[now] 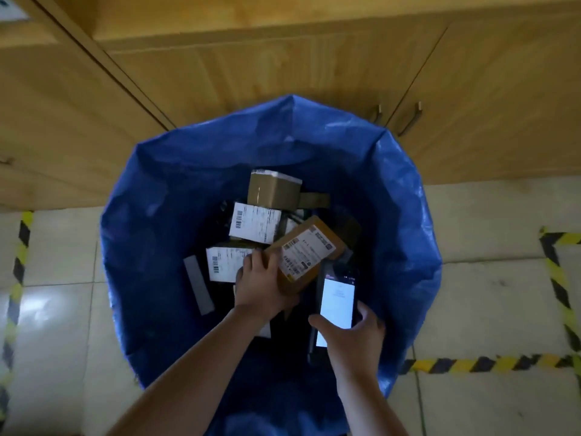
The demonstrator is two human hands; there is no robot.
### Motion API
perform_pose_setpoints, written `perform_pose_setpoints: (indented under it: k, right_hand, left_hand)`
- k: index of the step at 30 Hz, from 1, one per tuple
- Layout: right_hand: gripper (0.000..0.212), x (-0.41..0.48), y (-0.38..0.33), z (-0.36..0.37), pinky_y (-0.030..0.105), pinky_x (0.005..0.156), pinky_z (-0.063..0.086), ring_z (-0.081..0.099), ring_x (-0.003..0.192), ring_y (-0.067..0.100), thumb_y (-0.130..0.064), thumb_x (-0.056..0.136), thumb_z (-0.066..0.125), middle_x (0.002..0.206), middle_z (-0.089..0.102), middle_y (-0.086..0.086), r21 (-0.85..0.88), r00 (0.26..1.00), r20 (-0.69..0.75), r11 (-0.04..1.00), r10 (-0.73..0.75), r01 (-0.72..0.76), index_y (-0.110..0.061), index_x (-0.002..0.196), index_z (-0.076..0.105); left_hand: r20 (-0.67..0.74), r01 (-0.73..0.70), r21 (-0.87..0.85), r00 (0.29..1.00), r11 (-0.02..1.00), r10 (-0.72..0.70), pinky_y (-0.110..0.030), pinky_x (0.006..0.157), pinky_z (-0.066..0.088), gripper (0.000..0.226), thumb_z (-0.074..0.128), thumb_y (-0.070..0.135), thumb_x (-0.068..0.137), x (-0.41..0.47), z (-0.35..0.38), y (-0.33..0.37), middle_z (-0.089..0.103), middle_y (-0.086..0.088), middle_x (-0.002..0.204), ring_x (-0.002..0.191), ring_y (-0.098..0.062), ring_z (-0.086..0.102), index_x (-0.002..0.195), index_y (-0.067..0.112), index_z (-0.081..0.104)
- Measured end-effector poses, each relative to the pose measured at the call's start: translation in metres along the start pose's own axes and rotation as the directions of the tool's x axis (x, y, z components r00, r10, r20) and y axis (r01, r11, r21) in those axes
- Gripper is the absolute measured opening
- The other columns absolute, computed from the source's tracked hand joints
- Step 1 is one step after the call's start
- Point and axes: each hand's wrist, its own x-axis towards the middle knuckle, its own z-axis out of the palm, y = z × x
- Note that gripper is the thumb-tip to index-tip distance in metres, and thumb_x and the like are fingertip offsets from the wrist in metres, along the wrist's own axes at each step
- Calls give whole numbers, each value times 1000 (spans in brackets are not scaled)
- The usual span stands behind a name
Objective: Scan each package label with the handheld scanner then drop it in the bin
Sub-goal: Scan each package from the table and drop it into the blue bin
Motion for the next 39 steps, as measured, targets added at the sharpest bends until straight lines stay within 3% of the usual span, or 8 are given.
perform_pose_setpoints:
  k: [7, 11, 15, 22, 28, 33, 37, 39]
  right_hand:
    - [76, 20, 23, 17, 43, 88, 51, 55, 100, 21, -20, 50, 85, 110, 51, 3, 21, 1000, 16, 1000, 21, -21, -18, 119, 53]
    - [79, 13, 21, 11, 43, 93, 47, 51, 107, 23, -19, 50, 86, 113, 49, 6, -32, 999, 47, 999, -15, 16, -11, 121, 53]
    - [81, 1, 6, -1, 29, 93, 41, 44, 113, 19, -21, 52, 86, 120, 43, 4, -82, 991, 113, 993, -75, 85, -10, 124, 50]
    - [85, -65, -41, -33, 12, 61, 31, 31, 93, 4, -19, 53, 87, 121, 39, 4, -143, 959, 183, 959, -217, 245, -10, 127, 48]
    - [82, -176, -71, -22, 29, 98, 36, 42, 113, 23, -8, 47, 87, 120, 40, 11, -145, 885, 317, 905, -341, 400, -3, 121, 52]
    - [76, -303, -80, 24, 27, 89, 35, 38, 112, 18, -6, 44, 85, 107, 37, 2, -180, 771, 462, 805, -438, 566, -10, 113, 54]
    - [55, -416, -77, 74, 28, 74, 42, 49, 85, 19, -11, 40, 80, 89, 53, 6, -130, 559, 611, 625, -561, 770, -7, 93, 64]
    - [59, -472, -71, 104, 28, 77, 40, 51, 94, 22, -18, 41, 81, 92, 53, 6, -116, 462, 701, 553, -543, 825, -12, 96, 61]
  left_hand:
    - [19, 4, -263, 1000, 965, 1, -49, 114, 29, 98, 69, 59, 76, 39, 31, 2, 8, -4, 157, 144, -29, 12, 152, 30, 13]
    - [40, -60, -194, 997, 979, 69, -49, 117, 23, 94, 66, 56, 82, 23, 25, -5, -2, 0, 160, 147, -26, 5, 152, 37, 6]
    - [19, 11, -183, 1000, 983, -7, -43, 115, 29, 84, 60, 51, 88, -2, 3, -19, 9, -3, 160, 146, -24, 14, 153, 29, 13]
    - [-39, 91, -245, 994, 965, -104, -36, 94, 46, 55, 54, 42, 93, -92, -76, -49, 45, 1, 134, 126, -21, 44, 143, 26, 37]
    - [-176, 138, -346, 962, 928, -209, -37, 76, 53, 33, 49, 37, 96, -205, -140, -118, 53, 6, 118, 102, -17, 61, 128, 28, 48]
    - [-315, 218, -440, 871, 871, -377, -26, 78, 49, 31, 50, 35, 95, -335, -171, -219, 56, 11, 117, 98, -7, 60, 126, 30, 50]
    - [-382, 329, -516, 737, 791, -557, -21, 74, 46, 28, 50, 37, 94, -468, -178, -309, 53, 16, 111, 88, 1, 56, 123, 35, 50]
    - [-408, 390, -564, 635, 728, -656, -20, 71, 42, 28, 49, 39, 94, -538, -177, -349, 51, 19, 108, 84, 2, 54, 122, 37, 50]
